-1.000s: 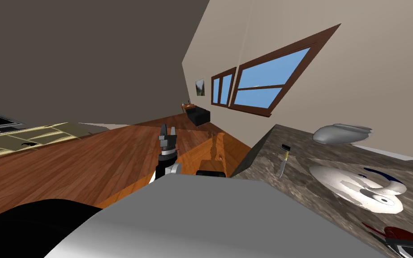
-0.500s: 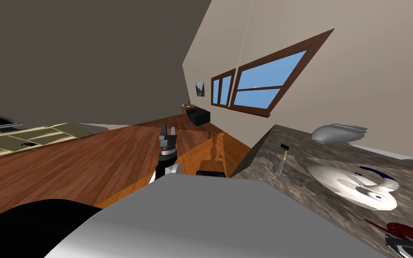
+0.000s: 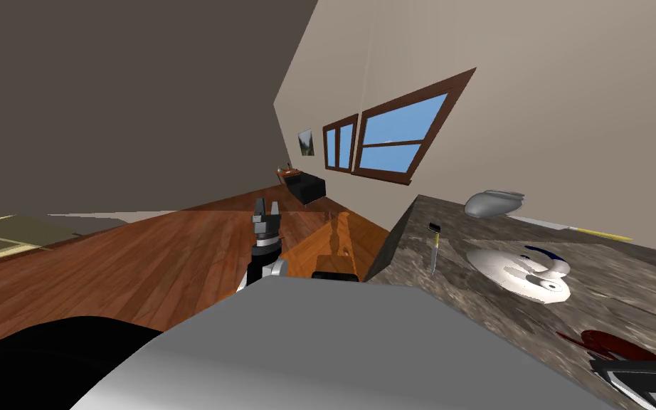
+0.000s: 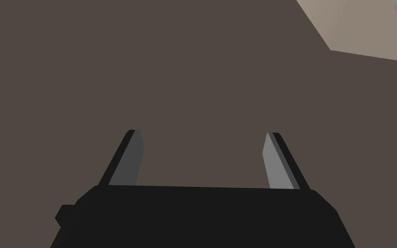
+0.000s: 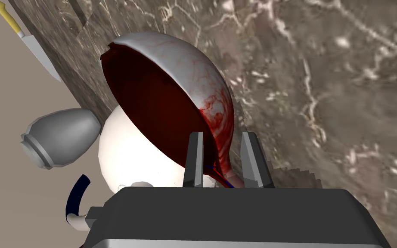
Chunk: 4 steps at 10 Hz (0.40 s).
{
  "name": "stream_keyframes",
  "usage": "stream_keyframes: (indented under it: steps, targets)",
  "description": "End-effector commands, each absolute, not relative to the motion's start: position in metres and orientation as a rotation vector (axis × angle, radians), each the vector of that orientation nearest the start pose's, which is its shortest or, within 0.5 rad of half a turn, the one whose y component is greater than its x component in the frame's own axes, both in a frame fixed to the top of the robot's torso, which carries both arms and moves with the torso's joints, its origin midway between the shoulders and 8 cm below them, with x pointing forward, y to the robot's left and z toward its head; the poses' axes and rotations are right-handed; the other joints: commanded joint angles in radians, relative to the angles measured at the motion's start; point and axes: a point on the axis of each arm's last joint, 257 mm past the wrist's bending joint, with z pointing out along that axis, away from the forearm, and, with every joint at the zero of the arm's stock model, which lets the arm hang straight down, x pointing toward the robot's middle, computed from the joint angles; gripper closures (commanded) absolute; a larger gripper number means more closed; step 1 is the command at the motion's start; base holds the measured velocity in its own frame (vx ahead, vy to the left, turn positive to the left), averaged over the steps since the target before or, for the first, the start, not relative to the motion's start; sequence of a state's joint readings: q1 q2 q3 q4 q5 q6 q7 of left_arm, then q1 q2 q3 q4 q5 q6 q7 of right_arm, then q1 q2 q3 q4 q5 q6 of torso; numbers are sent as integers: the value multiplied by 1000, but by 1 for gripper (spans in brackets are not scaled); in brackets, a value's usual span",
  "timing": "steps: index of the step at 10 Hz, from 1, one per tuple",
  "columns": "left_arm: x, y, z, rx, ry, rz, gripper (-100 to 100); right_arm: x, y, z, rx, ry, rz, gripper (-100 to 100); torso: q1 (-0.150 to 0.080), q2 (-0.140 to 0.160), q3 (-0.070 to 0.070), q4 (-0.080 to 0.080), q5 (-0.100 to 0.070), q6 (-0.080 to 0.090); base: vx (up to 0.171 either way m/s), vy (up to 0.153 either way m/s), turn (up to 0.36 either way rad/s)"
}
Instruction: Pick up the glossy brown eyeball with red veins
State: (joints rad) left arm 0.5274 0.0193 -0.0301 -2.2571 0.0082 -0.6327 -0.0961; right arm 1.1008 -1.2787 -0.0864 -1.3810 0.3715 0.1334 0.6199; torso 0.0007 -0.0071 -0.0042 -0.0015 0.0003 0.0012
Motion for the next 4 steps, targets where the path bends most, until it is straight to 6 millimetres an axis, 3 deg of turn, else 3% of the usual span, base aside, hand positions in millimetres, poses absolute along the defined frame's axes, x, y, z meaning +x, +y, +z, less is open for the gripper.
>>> stream_keyframes:
  steps: [1,2,3,4]
  targets:
    - [325,269,30,-551,584,-1258,0,59,-762,-311,-513,2615,-1009,100,0,0,0,0,0,0,137,-28,-307]
    - [325,269,30,-551,584,-1258,0,65,-759,-309,-539,2605,-1003,100,-2,-1,-1,0,0,0,140,0,-310]
    - [325,269,30,-551,584,-1258,0,61,-762,-311,-517,2613,-1008,100,-1,-1,-1,0,0,0,56,16,-67]
    - [325,268,30,-551,584,-1258,0,61,-762,-311,-522,2613,-1007,0,-1,2,1,0,0,-2,9,3,9]
